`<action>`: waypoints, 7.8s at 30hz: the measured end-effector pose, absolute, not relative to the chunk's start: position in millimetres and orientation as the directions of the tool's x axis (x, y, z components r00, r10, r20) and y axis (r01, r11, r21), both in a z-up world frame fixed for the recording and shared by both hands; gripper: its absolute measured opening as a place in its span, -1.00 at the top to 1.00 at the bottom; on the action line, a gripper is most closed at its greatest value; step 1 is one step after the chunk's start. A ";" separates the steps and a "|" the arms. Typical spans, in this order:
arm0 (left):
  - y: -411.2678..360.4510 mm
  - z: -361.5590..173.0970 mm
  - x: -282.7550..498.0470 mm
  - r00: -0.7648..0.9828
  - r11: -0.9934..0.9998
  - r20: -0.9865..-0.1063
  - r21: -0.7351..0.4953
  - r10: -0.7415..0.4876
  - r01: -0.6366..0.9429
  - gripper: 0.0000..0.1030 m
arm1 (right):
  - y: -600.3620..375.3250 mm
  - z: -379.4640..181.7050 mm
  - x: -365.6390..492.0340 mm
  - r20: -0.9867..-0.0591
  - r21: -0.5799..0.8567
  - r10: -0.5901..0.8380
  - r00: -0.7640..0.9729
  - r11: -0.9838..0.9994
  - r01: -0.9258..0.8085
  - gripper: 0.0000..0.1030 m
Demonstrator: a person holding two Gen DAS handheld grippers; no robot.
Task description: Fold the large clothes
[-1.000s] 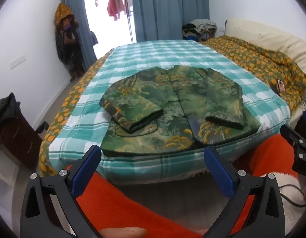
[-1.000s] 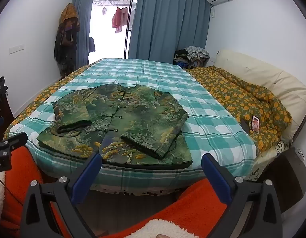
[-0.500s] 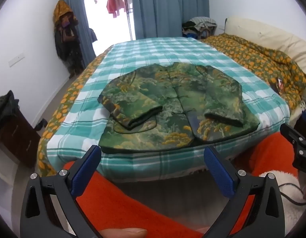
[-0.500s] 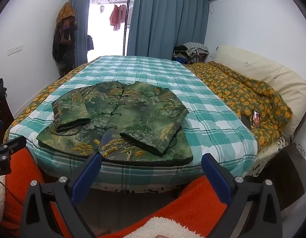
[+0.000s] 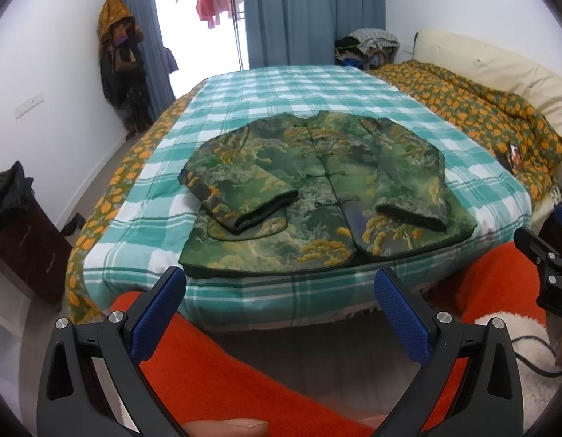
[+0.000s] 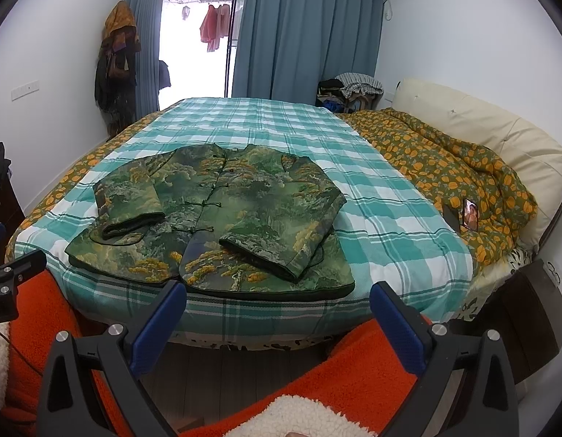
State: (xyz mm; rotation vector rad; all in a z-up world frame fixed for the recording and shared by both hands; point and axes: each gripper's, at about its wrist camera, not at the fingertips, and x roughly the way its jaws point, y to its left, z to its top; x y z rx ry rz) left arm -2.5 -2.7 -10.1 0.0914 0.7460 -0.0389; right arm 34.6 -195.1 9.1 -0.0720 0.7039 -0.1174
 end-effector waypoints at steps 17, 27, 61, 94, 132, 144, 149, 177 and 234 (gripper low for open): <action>-2.6 -13.4 -2.1 0.730 0.995 -0.684 0.069 -0.003 0.068 -0.99 | -195.5 8.4 34.6 -0.643 -0.106 -0.132 0.754 0.991 0.082 -0.99; -2.9 -13.9 -2.9 0.730 0.995 -0.683 0.068 -0.003 0.068 -0.99 | -195.7 8.4 35.2 -0.645 -0.106 -0.131 0.753 0.991 0.082 -0.99; -3.4 -13.7 -2.1 0.727 0.995 -0.687 0.069 -0.002 0.068 -0.99 | -198.3 -0.8 29.3 -0.661 -0.087 -0.124 0.740 0.992 0.088 -0.99; -12.5 -8.6 -4.6 0.726 0.988 -0.685 0.066 -0.058 0.141 -0.99 | -194.3 5.2 35.4 -0.680 -0.077 -0.095 0.727 0.995 0.058 -0.99; -6.9 -11.6 -1.2 0.722 0.990 -0.691 0.072 -0.038 0.120 -0.99 | -201.8 2.6 40.9 -0.702 -0.085 -0.116 0.703 0.993 0.078 -0.99; -5.9 -13.4 -1.3 0.720 0.990 -0.693 0.072 -0.037 0.120 -0.99 | -199.5 3.3 41.4 -0.701 -0.105 -0.136 0.700 0.991 0.087 -0.99; -0.7 -14.0 0.9 0.720 0.992 -0.693 0.078 -0.020 0.102 -0.99 | -221.9 15.2 45.6 -0.662 0.006 -0.034 0.749 0.999 0.050 -0.99; 71.4 -57.6 121.6 0.618 0.995 -0.786 0.087 0.033 0.057 -0.99 | -278.8 -67.3 255.9 -0.799 -0.099 0.104 0.592 0.949 -0.299 0.83; 173.1 -175.2 304.6 0.318 0.903 -0.868 -0.423 -0.382 -0.071 0.60 | -244.6 -92.6 184.3 -0.728 0.104 0.101 0.678 0.994 -0.036 -0.07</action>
